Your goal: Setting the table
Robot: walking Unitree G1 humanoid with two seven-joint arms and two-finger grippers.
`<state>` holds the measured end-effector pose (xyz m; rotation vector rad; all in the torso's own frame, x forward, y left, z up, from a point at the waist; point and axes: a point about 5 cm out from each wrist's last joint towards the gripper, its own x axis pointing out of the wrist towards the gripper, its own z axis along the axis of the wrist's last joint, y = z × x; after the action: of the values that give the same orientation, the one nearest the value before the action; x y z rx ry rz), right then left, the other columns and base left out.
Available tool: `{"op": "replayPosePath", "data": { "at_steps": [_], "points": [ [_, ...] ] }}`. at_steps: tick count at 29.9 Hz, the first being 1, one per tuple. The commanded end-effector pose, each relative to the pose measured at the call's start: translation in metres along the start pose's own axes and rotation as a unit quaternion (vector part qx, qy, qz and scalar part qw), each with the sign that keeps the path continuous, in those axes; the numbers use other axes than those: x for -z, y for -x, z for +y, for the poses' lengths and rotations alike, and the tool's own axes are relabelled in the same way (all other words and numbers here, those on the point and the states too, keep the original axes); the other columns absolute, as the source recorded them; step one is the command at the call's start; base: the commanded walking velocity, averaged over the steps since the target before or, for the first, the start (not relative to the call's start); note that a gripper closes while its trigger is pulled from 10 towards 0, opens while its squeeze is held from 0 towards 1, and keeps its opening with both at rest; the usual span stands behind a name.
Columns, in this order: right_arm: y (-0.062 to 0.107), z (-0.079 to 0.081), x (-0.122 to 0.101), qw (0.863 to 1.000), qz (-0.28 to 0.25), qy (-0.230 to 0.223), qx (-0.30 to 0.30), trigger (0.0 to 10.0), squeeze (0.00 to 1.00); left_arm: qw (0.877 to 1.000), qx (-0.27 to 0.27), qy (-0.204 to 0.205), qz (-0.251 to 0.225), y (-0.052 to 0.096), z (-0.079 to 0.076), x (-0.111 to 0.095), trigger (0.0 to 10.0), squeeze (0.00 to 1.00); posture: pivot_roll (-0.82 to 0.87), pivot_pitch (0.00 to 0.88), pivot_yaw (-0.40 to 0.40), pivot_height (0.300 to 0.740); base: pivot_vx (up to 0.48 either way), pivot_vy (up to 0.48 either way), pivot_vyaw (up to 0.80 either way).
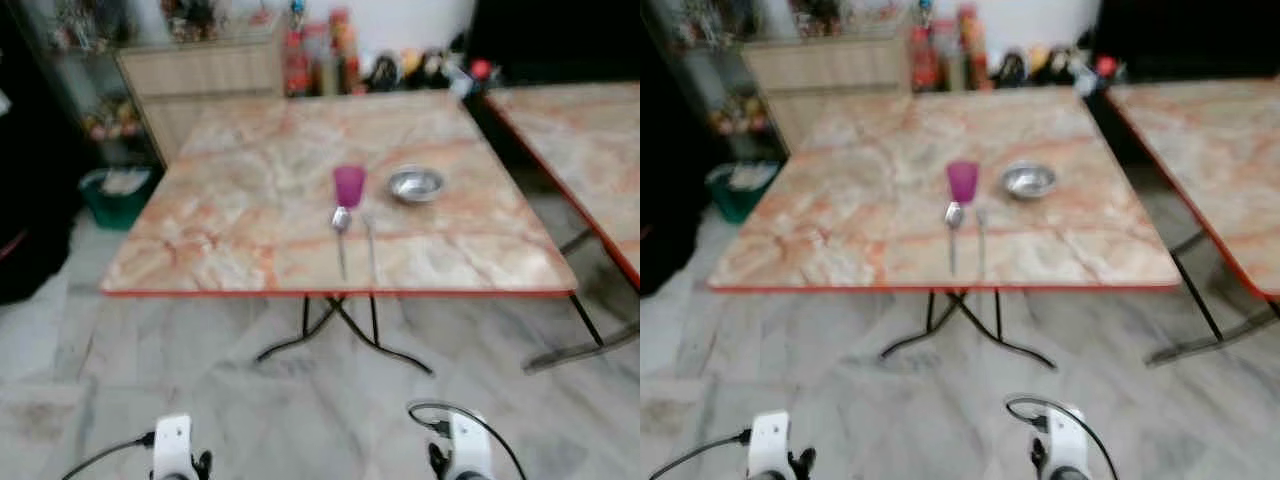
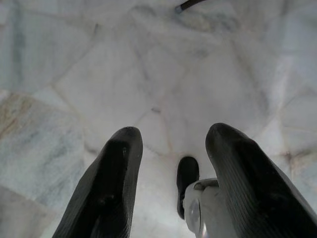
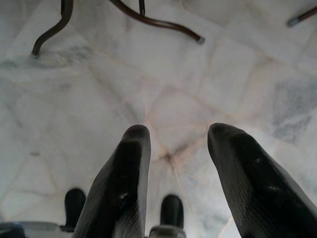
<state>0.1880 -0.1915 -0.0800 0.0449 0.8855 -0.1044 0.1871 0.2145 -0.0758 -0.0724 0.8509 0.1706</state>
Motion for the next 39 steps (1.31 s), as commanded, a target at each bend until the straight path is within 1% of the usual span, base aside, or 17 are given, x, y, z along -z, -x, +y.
{"op": "replayPosePath", "data": {
  "at_steps": [1, 8, 18, 19, 20, 22, 26, 30, 31, 32, 33, 34, 35, 36, 37, 38, 39],
  "points": [
    [0.000, 0.008, 0.001, 1.000, 0.002, -0.004, -0.009, 10.0, 0.00, 1.000, -0.005, 0.000, 0.008, 0.001, 0.004, 0.003, 10.0, 0.00, 0.09, 0.000, 0.053, 0.740, 0.285, 0.000, 0.00],
    [-0.001, 0.007, -0.001, 1.000, 0.001, -0.005, -0.009, 10.0, 0.00, 1.000, -0.005, 0.002, 0.006, 0.000, 0.004, 0.001, 10.0, 0.00, 0.09, 0.000, 0.049, 0.740, 0.308, 0.000, 0.00],
    [-0.001, 0.009, -0.001, 1.000, 0.001, 0.003, -0.014, 10.0, 0.00, 1.000, -0.001, 0.002, 0.012, 0.001, 0.001, 0.005, 10.0, 0.00, 0.08, 0.000, 0.051, 0.740, 0.311, 0.000, 0.00],
    [-0.001, 0.009, -0.002, 1.000, -0.005, 0.011, -0.017, 10.0, 0.00, 1.000, -0.002, 0.003, 0.011, 0.001, 0.001, 0.005, 10.0, 0.00, 0.07, 0.000, 0.053, 0.740, 0.000, 0.000, 0.00],
    [-0.001, 0.011, -0.005, 0.999, -0.017, 0.032, -0.027, 10.0, 0.00, 1.000, -0.001, 0.001, 0.011, 0.001, 0.000, 0.005, 10.0, 0.00, 0.07, 0.000, 0.050, 0.740, 0.000, 0.000, 0.00],
    [0.000, 0.014, -0.008, 0.997, -0.036, 0.056, -0.042, 10.0, 0.00, 1.000, 0.000, -0.001, 0.010, 0.001, 0.000, 0.004, 10.0, 0.00, 0.07, 0.000, 0.049, 0.740, 0.000, 0.000, 0.00],
    [0.001, 0.013, -0.009, 0.994, -0.056, 0.075, -0.048, 10.0, 0.00, 1.000, -0.001, -0.001, 0.010, 0.001, 0.000, 0.004, 10.0, 0.00, 0.07, 0.000, 0.049, 0.740, 0.000, 0.000, 0.00],
    [0.005, 0.007, -0.013, 0.987, -0.101, 0.109, -0.057, 10.0, 0.00, 1.000, 0.000, -0.002, 0.011, 0.001, -0.001, 0.005, 10.0, 0.00, 0.06, 0.000, 0.045, 0.740, 0.000, 0.000, 0.00],
    [0.005, 0.007, -0.013, 0.987, -0.101, 0.109, -0.057, 10.0, 0.00, 1.000, 0.000, -0.002, 0.011, 0.001, -0.001, 0.005, 10.0, 0.00, 0.06, 0.000, 0.045, 0.740, 0.000, 0.000, 0.00],
    [0.007, 0.000, -0.016, 0.985, -0.124, 0.106, -0.055, 10.0, 0.00, 1.000, 0.001, -0.003, 0.012, 0.001, -0.001, 0.005, 10.0, 0.00, 0.06, 0.000, 0.046, 0.740, 0.000, 0.000, 0.00],
    [0.009, -0.002, -0.018, 0.983, -0.137, 0.111, -0.055, 10.0, 0.00, 1.000, 0.002, -0.003, 0.012, 0.001, -0.001, 0.005, 10.0, 0.00, 0.05, 0.000, 0.047, 0.740, 0.000, 0.000, 0.00],
    [0.011, -0.003, -0.021, 0.978, -0.159, 0.125, -0.059, 10.0, 0.00, 1.000, 0.003, -0.004, 0.013, 0.001, -0.001, 0.005, 10.0, 0.00, 0.05, 0.000, 0.048, 0.740, 0.000, 0.000, 0.00],
    [0.014, -0.003, -0.023, 0.972, -0.178, 0.139, -0.064, 10.0, 0.00, 1.000, 0.003, -0.005, 0.014, 0.001, -0.001, 0.006, 10.0, 0.00, 0.04, 0.000, 0.048, 0.740, 0.000, 0.000, 0.00],
    [0.014, -0.003, -0.023, 0.972, -0.178, 0.139, -0.064, 10.0, 0.00, 1.000, 0.003, -0.005, 0.014, 0.001, -0.001, 0.006, 10.0, 0.00, 0.04, 0.000, 0.048, 0.740, 0.000, 0.000, 0.00],
    [0.016, -0.003, -0.024, 0.966, -0.195, 0.152, -0.070, 10.0, 0.00, 1.000, 0.004, -0.005, 0.015, 0.001, -0.001, 0.006, 10.0, 0.00, 0.04, 0.000, 0.048, 0.740, 0.000, 0.000, 0.00],
    [0.017, -0.003, -0.025, 0.965, -0.199, 0.155, -0.072, 10.0, 0.00, 1.000, 0.004, -0.005, 0.015, 0.001, -0.002, 0.006, 10.0, 0.00, 0.04, 0.000, 0.048, 0.740, 0.000, 0.000, 0.00],
    [0.019, -0.003, -0.026, 0.961, -0.216, 0.155, -0.076, 10.0, 0.00, 1.000, 0.004, -0.006, 0.015, 0.001, -0.001, 0.006, 10.0, 0.00, 0.04, 0.000, 0.046, 0.740, 0.000, 0.000, 0.00]
  ]
}}
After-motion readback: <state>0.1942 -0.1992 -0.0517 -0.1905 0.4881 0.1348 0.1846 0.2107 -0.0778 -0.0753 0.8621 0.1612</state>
